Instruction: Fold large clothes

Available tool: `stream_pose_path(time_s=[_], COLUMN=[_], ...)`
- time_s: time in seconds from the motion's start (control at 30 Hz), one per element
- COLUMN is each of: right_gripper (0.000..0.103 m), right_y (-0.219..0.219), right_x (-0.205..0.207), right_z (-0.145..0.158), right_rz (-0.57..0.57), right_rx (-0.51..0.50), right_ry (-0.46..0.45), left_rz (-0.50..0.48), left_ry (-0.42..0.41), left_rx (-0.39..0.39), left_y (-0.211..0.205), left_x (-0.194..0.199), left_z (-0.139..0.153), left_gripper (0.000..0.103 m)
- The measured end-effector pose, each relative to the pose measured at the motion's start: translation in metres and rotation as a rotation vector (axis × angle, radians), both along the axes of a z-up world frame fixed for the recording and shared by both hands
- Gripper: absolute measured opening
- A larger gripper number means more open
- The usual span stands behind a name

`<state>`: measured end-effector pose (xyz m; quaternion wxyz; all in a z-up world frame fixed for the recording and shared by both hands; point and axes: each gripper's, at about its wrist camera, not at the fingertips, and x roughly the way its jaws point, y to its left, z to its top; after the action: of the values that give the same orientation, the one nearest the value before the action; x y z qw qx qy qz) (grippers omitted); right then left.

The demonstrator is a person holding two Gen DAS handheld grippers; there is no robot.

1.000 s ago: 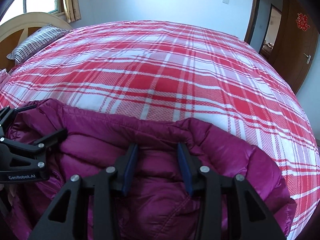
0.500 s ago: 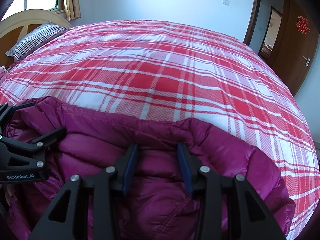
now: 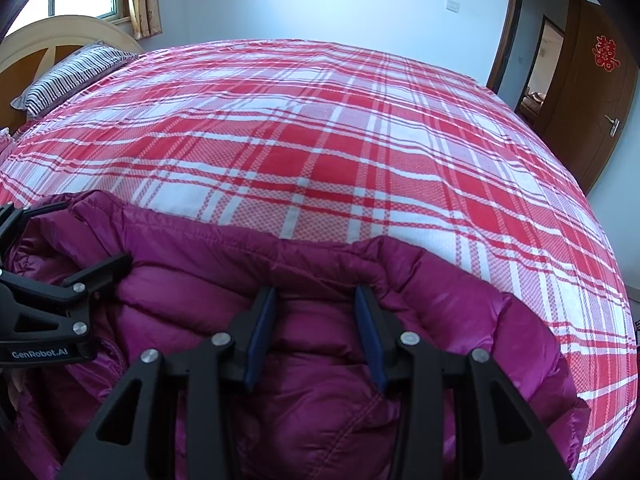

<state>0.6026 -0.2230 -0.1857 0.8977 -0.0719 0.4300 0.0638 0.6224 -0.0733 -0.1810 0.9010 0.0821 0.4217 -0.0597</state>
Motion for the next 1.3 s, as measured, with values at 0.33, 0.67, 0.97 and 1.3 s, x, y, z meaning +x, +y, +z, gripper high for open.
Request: stream_pose_path(time_s=[0.33, 0.67, 0.97, 1.3], right_gripper=[0.044, 0.054, 0.08, 0.089], right_y=[0.002, 0.001, -0.097, -0.168], right_x=[0.0, -0.001, -0.144, -0.379], right_z=[0.0, 0.019, 0.081, 0.045], right_rz=[0.001, 0.043, -0.022, -0.057], right_rx=[-0.016, -0.076, 0.186, 0.195], right_ry=[0.001, 0.034, 0.055, 0.296], left_rz=[0.0, -0.008, -0.121, -0.194], left_ry=[0.001, -0.016, -0.154, 0.036], left_rx=[0.001, 0.01, -0.102, -0.101], left_y=[0.0, 0.007, 0.088, 0.154], left_x=[0.0, -0.01, -0.197, -0.409], left_z=[0.0, 0.039, 0.115, 0.031], left_gripper=[0.102, 0.102, 0.102, 0.102])
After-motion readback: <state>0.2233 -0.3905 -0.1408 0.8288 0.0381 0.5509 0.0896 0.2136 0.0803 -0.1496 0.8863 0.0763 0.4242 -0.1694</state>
